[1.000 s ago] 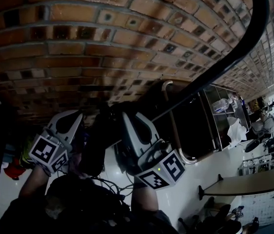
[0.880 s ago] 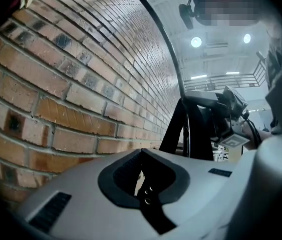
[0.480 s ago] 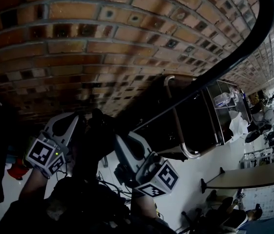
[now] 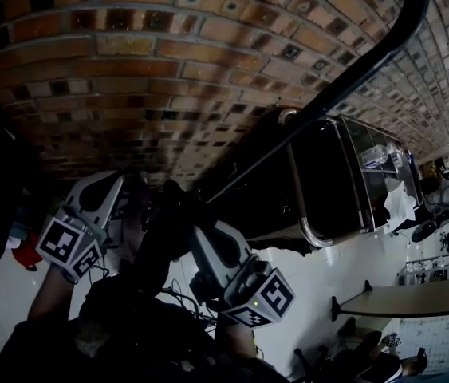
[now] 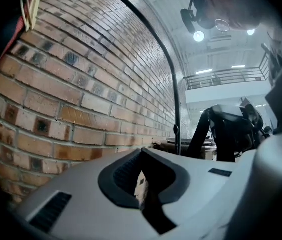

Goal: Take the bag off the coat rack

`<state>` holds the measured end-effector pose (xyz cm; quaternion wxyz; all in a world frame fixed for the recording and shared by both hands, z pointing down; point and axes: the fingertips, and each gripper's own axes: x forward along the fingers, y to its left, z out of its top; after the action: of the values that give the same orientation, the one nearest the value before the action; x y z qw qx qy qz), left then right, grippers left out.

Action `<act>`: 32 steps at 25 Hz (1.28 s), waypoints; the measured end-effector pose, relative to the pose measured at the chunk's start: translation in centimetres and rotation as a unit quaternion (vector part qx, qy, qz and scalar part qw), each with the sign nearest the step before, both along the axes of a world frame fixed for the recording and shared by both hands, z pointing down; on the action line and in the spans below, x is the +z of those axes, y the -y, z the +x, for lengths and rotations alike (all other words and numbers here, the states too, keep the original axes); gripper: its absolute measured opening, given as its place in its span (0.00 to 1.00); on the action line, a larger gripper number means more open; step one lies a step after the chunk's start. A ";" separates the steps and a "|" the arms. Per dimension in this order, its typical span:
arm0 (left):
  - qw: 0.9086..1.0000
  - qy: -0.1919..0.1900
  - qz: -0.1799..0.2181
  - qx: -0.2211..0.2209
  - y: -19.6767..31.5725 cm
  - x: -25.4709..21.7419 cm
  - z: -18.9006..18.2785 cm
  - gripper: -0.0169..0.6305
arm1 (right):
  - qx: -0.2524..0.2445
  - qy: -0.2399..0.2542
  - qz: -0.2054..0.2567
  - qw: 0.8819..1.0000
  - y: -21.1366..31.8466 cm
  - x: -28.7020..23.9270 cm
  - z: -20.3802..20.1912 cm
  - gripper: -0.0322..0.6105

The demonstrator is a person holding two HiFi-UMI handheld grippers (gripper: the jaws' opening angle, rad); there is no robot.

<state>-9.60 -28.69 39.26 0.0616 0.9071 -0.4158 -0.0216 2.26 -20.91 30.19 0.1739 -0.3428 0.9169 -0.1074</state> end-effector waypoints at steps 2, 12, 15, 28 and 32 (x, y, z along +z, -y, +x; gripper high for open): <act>1.000 -0.001 0.003 -0.015 -2.2 -0.5 0.3 0.08 | -0.009 0.007 -0.003 1.000 -1.9 0.0 0.8 0.09; 0.999 0.009 0.019 -0.028 -14.1 -1.1 5.3 0.08 | -0.019 0.013 -0.010 1.000 -11.3 0.4 5.7 0.09; 0.999 0.009 0.022 -0.033 -16.8 -1.5 6.3 0.08 | -0.030 0.015 -0.008 0.999 -14.1 0.6 6.6 0.09; 0.999 0.010 0.027 -0.026 -26.9 -1.5 11.2 0.08 | -0.035 0.002 -0.023 0.999 -24.0 2.4 10.4 0.09; 0.999 0.017 0.023 -0.028 -29.5 -1.2 11.7 0.08 | -0.034 -0.003 -0.029 0.999 -26.2 3.1 11.1 0.09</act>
<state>2.08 0.80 38.08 0.0326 0.8967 -0.4411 -0.0174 13.39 5.30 33.27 0.1571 -0.3164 0.9252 -0.1384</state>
